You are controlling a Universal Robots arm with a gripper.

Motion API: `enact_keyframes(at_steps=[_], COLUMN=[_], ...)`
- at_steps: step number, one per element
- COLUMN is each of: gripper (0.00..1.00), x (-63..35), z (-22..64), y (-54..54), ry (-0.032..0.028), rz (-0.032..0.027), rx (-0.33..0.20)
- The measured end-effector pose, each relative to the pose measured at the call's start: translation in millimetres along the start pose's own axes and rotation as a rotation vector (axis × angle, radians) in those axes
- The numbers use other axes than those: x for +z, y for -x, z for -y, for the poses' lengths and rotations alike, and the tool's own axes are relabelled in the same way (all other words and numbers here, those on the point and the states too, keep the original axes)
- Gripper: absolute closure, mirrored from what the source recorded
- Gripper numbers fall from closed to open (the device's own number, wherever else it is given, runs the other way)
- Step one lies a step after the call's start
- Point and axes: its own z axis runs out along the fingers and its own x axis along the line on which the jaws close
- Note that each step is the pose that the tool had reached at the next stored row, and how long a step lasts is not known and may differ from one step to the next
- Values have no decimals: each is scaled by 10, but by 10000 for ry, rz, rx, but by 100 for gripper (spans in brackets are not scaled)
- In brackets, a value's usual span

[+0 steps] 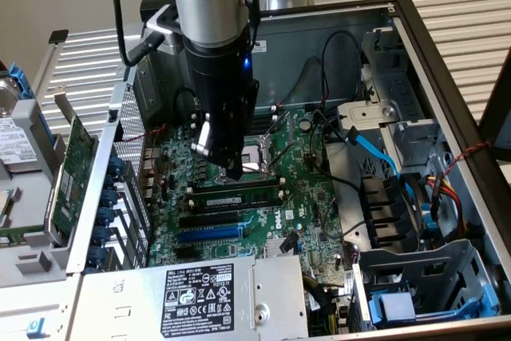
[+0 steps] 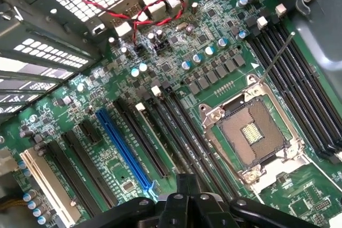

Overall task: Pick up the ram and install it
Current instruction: 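Press down the ram until it locks into place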

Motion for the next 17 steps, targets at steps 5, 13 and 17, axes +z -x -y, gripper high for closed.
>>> enact_keyframes(at_steps=[5,13,17], gripper=[90,90,90], x=[1,2,3], z=[0,0,0], y=[0,0,0], ry=[7,16,22], rz=[-21,-59,-78], rx=[754,2029,2686])
